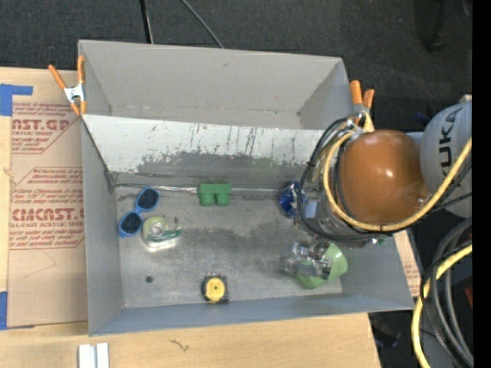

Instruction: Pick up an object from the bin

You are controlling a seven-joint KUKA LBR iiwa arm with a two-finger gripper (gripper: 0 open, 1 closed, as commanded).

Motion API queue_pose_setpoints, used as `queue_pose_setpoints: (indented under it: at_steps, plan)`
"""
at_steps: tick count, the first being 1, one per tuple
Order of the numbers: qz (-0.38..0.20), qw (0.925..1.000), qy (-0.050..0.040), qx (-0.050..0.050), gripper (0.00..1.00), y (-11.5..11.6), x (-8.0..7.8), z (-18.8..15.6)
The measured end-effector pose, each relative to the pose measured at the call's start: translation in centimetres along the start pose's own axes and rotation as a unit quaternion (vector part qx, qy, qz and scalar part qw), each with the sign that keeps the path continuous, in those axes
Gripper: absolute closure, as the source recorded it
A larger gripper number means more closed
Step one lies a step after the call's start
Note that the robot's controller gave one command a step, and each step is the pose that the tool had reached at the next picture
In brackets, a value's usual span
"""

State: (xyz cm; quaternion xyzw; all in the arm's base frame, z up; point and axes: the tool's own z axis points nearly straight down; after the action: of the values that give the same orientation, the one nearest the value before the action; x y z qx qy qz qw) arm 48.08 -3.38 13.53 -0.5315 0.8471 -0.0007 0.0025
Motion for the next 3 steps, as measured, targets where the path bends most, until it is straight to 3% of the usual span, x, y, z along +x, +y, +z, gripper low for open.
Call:
queue_pose_setpoints:
  at_steps: [1, 2, 3]
  plan:
    - [0.0, 1.0, 0.0007, -0.003, 0.0, 0.1, 0.0, 0.3]
    - [-0.001, 1.0, 0.0027, -0.003, 0.0, -5.1, 3.5, 3.8]
    - [-0.048, 0.9988, 0.0007, -0.003, 0.0, -6.2, 2.5, 6.7]
